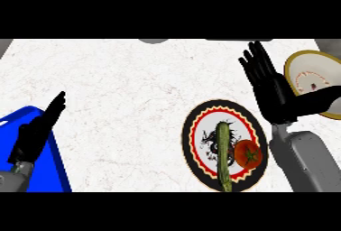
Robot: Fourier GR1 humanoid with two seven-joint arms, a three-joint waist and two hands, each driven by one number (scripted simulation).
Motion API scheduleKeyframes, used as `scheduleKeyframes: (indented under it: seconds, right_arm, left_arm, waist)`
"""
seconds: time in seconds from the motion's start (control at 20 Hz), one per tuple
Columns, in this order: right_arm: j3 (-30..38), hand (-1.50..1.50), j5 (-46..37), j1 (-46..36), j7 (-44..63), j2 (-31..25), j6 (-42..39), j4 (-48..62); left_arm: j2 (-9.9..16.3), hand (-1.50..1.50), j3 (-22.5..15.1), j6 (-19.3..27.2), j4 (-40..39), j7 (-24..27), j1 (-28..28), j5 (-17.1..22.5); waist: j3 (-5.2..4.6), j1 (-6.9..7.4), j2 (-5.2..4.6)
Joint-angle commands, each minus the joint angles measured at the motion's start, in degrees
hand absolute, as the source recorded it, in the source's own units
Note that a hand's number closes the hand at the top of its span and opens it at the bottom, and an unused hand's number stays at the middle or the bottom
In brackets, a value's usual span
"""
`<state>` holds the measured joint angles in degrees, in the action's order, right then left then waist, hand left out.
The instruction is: Pick the squash from the plate and place it in the bowl
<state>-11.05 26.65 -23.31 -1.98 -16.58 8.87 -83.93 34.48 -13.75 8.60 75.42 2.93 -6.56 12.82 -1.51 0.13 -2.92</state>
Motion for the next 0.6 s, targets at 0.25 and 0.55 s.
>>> scheduleKeyframes:
  seconds: [0.25, 0.55]
  right_arm:
    - [-1.2, 1.50, 15.0, 5.5, -6.4, -4.2, -35.9, 4.8]
    - [8.0, -1.50, 4.4, 7.5, -29.6, -9.7, -39.6, 26.1]
  left_arm:
    - [-3.2, 0.00, 4.5, 8.8, 5.8, 0.8, -6.8, -1.2]
    - [-5.6, 0.00, 2.5, 10.5, 8.9, -3.1, -7.1, -2.4]
  waist:
    - [2.22, 0.93, 2.38]
    - [1.88, 1.60, 2.21]
